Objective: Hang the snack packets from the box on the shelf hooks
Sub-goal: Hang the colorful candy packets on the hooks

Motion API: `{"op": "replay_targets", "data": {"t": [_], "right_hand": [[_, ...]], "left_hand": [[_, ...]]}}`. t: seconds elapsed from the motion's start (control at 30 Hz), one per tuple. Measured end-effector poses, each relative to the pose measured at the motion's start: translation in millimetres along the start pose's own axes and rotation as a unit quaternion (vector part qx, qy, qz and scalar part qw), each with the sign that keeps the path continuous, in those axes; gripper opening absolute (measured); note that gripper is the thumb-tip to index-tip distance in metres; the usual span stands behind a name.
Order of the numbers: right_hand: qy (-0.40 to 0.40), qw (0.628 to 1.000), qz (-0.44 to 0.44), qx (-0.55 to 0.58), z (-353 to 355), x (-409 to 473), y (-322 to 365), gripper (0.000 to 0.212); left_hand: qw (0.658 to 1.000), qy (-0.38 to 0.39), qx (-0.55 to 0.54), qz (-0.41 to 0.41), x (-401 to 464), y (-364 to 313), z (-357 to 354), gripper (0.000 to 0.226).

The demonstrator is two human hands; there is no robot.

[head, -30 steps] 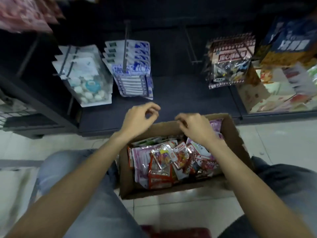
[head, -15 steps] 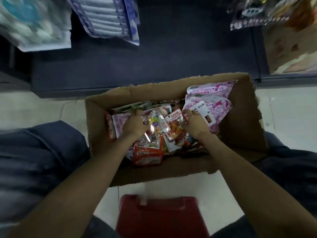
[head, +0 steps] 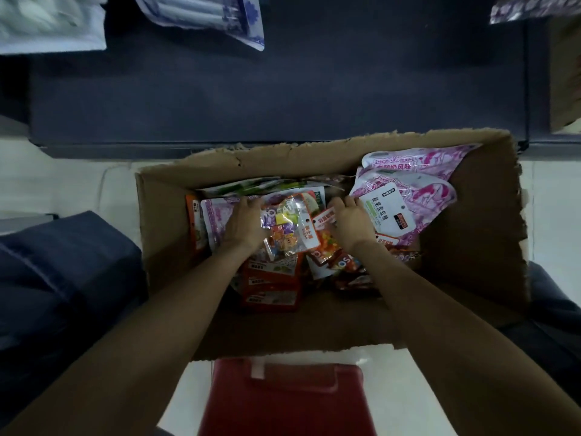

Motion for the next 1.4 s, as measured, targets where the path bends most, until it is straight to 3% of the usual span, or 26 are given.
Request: {"op": "replay_targets", "data": {"t": [0.1,0.23,0.33,0.43,0.63,0.77,0.87,0.97,1.07,1.23,1.4], "right_hand": [[0.009,0.997,0.003,0.075,-3.5,-8.3,0.4,0.024],[0.010,0.994,-0.006,0.109,3.2,-21.1,-6.1,0.023],[-0.037,0.986,-0.029,0.158,18.3,-33.1,-11.0,0.022],[-0.090,0.972,-0.027,0.213,36.9,-49.9,-4.6,0.017],[-0.193,0.954,-0.048,0.225,72.1,-90.9,-4.5,0.034],[-0.205,0.937,-0.024,0.282,90.4,-116.5,-1.3,0.035],[-0.195,0.913,-0.012,0.357,113.5,-136.9,12.0,0.027],[-0.207,0.875,0.013,0.437,153.5,-160.7,28.8,0.024],[-0.236,0.852,0.062,0.462,208.7,-192.2,48.3,0.018],[-0.263,0.880,0.135,0.373,285.4,-237.8,88.0,0.017],[-0.348,0.850,0.222,0.327,378.0,-266.8,129.8,0.010]], "left_hand": [[0.996,-0.004,-0.085,0.015,-2.0,1.2,-1.8,0.057],[0.985,0.064,-0.155,-0.029,-10.7,-8.6,-6.8,0.051],[0.975,0.115,-0.175,-0.076,-24.7,-21.5,-4.7,0.038],[0.972,0.118,-0.181,-0.093,-40.2,-35.7,5.3,0.029],[0.968,-0.009,-0.229,-0.105,-70.7,-52.1,61.6,0.042],[0.910,-0.060,-0.397,-0.101,-96.8,-51.1,103.2,0.034],[0.873,-0.050,-0.472,-0.112,-125.2,-58.2,129.5,0.033],[0.867,-0.017,-0.478,-0.143,-154.0,-74.0,153.2,0.033],[0.875,-0.037,-0.446,-0.185,-180.4,-87.9,193.6,0.035],[0.873,-0.186,-0.390,-0.227,-231.8,-104.4,270.2,0.044],[0.825,-0.304,-0.392,-0.271,-263.5,-111.6,366.2,0.033]]}}
Point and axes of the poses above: each hand's wrist, its own x-axis towards the middle knuckle, its own z-axis out of the back of the hand, y = z × x, the point moved 6 cm from there along x, towards the middle knuckle, and after that the axes turned 3 degrees about x, right-handed, at the moved point
